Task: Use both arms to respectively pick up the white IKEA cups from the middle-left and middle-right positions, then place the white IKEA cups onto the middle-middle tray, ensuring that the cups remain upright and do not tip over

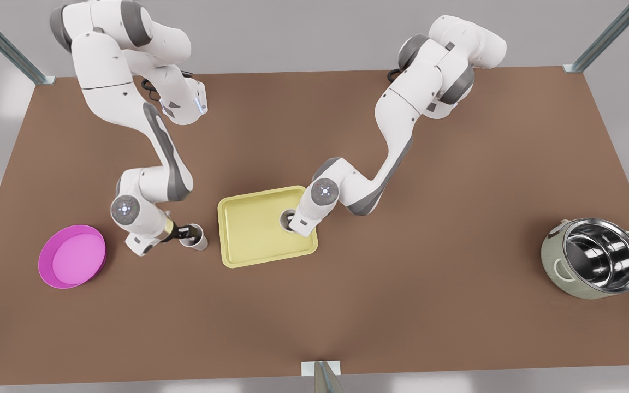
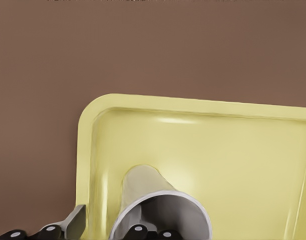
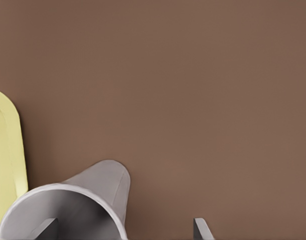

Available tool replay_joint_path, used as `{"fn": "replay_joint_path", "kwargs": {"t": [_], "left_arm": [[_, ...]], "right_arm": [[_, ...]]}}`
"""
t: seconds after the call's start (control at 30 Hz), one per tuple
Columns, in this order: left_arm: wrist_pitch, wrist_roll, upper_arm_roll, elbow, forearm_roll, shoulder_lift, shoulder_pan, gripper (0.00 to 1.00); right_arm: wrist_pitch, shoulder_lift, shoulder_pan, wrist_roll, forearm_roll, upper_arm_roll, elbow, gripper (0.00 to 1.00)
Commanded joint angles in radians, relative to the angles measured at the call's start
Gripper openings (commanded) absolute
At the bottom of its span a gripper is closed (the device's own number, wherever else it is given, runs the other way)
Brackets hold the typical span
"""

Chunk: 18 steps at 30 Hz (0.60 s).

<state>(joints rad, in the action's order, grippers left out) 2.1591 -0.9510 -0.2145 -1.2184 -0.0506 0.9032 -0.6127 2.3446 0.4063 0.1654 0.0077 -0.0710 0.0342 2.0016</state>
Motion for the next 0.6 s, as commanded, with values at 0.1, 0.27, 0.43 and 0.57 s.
{"fn": "replay_joint_path", "kwargs": {"t": [0.1,0.27,0.43,0.57], "left_arm": [[-0.061,-0.247,-0.005,-0.006,0.003,-0.038,0.01,1.0],[-0.309,-0.239,-0.008,-0.024,0.009,-0.178,0.053,1.0],[-1.036,0.674,0.001,0.145,0.219,-0.441,0.356,1.0],[-0.826,0.999,0.095,-0.161,0.193,-0.685,0.358,1.0]], "right_arm": [[0.019,0.032,0.0,0.02,-0.021,0.001,0.0,1.0],[0.007,0.034,0.017,0.02,-0.021,0.001,-0.007,0.45],[-0.002,0.031,0.045,0.052,-0.004,0.003,-0.017,0.21],[-0.024,0.02,0.037,0.037,-0.004,0.004,-0.026,0.21]]}}
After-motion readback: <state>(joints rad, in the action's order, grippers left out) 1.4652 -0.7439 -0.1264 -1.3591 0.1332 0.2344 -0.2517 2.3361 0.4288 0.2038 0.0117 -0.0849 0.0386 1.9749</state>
